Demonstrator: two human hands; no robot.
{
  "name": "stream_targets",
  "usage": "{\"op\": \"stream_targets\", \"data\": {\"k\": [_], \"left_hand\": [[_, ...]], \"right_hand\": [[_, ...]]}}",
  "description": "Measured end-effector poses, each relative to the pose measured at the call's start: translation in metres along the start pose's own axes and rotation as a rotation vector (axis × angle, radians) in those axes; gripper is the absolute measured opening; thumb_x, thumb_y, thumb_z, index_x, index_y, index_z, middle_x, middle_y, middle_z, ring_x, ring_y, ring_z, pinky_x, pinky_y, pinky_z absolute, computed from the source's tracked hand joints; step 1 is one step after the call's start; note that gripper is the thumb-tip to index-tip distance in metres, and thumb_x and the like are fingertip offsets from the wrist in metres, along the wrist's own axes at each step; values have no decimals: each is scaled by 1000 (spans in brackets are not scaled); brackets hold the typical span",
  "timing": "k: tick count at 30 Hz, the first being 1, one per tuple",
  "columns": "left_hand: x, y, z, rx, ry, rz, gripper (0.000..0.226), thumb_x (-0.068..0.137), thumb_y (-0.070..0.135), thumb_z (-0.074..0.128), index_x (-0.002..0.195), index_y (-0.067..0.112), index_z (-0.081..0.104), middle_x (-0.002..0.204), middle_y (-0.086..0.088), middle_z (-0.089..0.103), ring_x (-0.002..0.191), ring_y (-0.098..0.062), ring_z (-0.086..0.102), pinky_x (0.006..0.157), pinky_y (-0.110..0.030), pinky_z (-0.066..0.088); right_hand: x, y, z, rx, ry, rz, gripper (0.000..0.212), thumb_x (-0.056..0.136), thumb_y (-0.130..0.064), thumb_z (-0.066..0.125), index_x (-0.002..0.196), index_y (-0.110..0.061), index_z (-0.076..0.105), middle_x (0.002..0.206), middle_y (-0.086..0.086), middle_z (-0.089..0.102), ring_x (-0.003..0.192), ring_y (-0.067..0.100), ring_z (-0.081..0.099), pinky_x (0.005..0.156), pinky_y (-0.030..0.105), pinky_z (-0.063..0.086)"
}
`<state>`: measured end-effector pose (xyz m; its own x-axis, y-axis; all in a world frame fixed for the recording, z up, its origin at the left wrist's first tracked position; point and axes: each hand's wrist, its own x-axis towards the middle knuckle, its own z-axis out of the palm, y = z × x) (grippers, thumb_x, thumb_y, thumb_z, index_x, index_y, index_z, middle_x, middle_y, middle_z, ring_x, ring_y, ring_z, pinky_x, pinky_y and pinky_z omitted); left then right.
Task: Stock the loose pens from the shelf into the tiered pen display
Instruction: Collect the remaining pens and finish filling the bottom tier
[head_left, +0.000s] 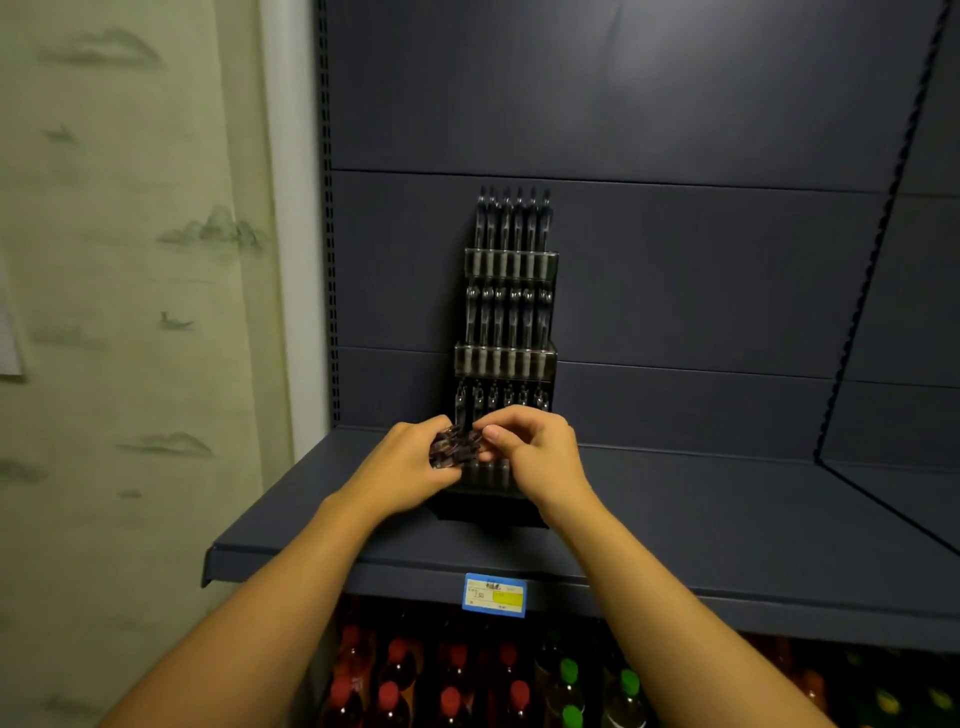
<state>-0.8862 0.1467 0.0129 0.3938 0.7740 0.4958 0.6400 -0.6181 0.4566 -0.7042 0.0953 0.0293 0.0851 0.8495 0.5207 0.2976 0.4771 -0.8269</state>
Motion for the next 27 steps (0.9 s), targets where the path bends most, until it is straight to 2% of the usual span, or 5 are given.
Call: {"op": "stream_targets", "data": {"k": [6,13,18,23,27], "left_hand": [[-7,-23,-9,-10,-21,-53,18,83,15,71,81,17,53,68,1,58,58,-11,49,55,-27,36],[-4,-32,-19,-60,-53,-71,25,85,14,68,73,19,47,67,-1,52,57,-13,41,56,-28,33],[-1,-35,-19,-89,-83,-61,23,86,18,68,73,22,50,68,0,53,58,-13,42,54,-26,33],[5,-47,-22,-22,-75,-85,23,87,14,67,74,18,49,70,-2,55,59,-15,46,55,-27,36],[11,-56,-22,122,-112,-60,13,90,21,65,84,21,53,77,-2,61,66,-19,57,61,-35,46]], "right_hand": [[11,-7,2,173,159,-14,20,98,0,60,88,-8,74,77,4,72,67,13,68,70,25,58],[17,-14,10,309,-69,-45,29,96,14,55,111,-6,70,96,15,72,88,22,73,78,33,62],[21,-20,15,253,-43,-30,26,93,8,64,97,-14,77,88,3,76,87,18,73,79,28,59],[34,-34,3,381,101,43,9,86,2,76,92,2,69,93,20,76,91,31,76,80,39,63],[46,-45,-3,131,112,59,20,82,-9,84,86,-1,66,86,20,74,80,28,77,73,38,64]]}}
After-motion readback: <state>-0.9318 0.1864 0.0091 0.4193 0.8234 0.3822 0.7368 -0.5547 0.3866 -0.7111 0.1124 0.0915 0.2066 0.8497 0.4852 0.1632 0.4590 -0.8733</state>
